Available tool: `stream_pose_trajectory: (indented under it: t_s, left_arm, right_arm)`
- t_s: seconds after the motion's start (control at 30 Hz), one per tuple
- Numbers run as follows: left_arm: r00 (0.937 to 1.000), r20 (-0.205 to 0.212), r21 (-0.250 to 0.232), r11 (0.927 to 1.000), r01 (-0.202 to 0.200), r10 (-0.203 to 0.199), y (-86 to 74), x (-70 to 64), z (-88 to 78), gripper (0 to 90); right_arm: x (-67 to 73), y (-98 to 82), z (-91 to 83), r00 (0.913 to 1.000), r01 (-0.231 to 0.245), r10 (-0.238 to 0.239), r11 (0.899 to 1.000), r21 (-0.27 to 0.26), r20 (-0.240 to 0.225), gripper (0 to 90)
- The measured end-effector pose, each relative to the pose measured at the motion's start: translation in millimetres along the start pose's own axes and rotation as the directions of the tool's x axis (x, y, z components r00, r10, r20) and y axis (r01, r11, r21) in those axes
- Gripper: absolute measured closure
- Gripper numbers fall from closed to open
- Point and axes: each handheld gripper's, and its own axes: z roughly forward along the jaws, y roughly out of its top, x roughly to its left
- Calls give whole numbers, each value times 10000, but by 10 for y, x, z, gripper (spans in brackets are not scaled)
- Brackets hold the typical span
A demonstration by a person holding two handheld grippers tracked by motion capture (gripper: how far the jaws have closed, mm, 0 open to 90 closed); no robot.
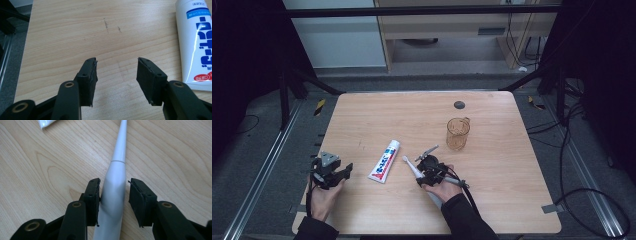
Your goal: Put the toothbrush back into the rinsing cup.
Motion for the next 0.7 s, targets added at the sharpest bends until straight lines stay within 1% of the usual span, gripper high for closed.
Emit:
stream_pose_trajectory:
  t_s: [0.1, 0.13, 0.2, 0.23, 0.3, 0.43, 0.47, 0.7]
  left_arm:
    - [10000, 13, 15, 10000, 9, -9, -1, -1, 5, 497]
    - [10000, 15, 18, 10000, 8, -8, -1, -1, 5, 496]
    - [10000, 19, 18, 10000, 6, -6, -1, -1, 6, 496]
    - [10000, 17, 17, 10000, 13, -13, -1, 0, 6, 496]
    - [10000, 19, 21, 10000, 17, -17, -1, 0, 6, 497]
    - [10000, 20, 30, 10000, 17, -17, -1, -1, 8, 497]
    - [10000, 21, 31, 10000, 15, -15, -1, -1, 9, 497]
    - [10000, 37, 28, 10000, 31, -32, -1, -1, 9, 498]
  right_arm:
    - [13, 2, 22, 10000, -25, 25, 9999, 127, -8, 615]
    - [8, 3, 33, 10000, 70, -71, 9999, 146, 18, 617]
    - [21, 5, 45, 10000, -57, 56, 9997, 241, 20, 624]
    - [18, 9, 54, 10000, 29, -29, 9996, 264, 20, 627]
    - [32, 13, 76, 10000, -47, 44, 9993, 368, 78, 635]
    - [32, 19, 88, 10000, 23, -24, 9993, 377, 32, 650]
    - [38, 21, 90, 10000, -83, 82, 9992, 401, 29, 655]
    - [55, 35, 92, 9998, -163, 156, 9985, 516, 138, 665]
